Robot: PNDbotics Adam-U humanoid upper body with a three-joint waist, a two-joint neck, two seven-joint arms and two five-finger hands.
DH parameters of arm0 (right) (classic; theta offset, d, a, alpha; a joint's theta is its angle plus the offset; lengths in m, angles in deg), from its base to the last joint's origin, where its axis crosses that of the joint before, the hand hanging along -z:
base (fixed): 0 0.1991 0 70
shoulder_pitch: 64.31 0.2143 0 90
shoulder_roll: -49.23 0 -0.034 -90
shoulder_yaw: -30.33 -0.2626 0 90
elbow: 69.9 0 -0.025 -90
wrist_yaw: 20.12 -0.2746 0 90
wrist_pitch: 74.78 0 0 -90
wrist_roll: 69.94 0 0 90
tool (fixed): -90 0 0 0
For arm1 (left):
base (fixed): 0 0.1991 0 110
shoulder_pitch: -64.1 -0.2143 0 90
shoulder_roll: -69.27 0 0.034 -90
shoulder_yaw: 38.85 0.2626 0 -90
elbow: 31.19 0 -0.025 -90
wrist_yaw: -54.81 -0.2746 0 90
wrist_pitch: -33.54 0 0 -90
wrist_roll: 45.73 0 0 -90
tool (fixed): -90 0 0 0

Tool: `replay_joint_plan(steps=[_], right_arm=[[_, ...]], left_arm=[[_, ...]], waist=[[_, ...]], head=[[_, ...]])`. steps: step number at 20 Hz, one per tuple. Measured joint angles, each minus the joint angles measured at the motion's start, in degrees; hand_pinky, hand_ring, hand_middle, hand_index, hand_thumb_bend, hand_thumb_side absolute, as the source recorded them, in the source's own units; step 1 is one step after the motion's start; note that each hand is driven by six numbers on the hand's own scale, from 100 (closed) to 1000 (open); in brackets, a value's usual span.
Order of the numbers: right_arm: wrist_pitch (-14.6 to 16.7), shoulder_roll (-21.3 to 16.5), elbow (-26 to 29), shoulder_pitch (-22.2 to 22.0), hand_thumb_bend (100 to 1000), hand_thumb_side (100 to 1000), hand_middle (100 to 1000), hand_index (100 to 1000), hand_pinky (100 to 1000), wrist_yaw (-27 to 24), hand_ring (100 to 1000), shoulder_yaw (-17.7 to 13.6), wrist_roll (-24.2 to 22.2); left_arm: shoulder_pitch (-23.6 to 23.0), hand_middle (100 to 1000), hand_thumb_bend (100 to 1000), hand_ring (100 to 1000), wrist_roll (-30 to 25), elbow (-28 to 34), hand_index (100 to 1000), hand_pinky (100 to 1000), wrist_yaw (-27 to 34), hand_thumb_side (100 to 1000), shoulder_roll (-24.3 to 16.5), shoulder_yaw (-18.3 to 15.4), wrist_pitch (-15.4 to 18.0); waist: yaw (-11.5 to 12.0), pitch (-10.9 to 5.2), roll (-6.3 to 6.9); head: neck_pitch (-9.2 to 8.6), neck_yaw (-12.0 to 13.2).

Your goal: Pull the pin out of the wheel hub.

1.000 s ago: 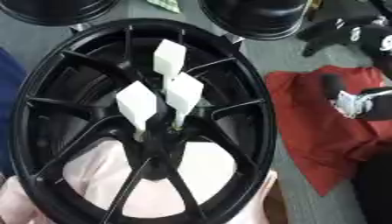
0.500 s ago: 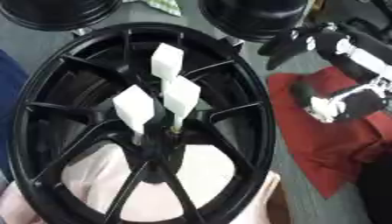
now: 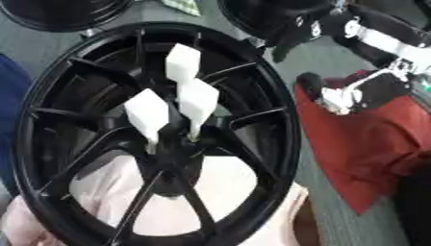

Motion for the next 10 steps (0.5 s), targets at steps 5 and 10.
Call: replay_joint_plan(steps=[5,10], right_arm=[[-2.2,1.7,0.0,2.0,100,450,625,763,760,0.0,794,1.6,-2.0],[-3.8,1.9,0.0,3.0,100,432,632,766,772,2.0,795,2.5,-2.9]], left_arm=[[-1.5,514,362,537,0.6,0.0,688,651,0.0,490,0.9,-0.6,-0.6],[-1.7,514,361,538,0.9,0.0,688,651,0.1,491,1.3,-0.8,-0.9]], waist=[[0.4,-0.43,0.05],[0.8,-0.94,0.26]], head=[[0.7,-0.7],[1.54,-1.8]])
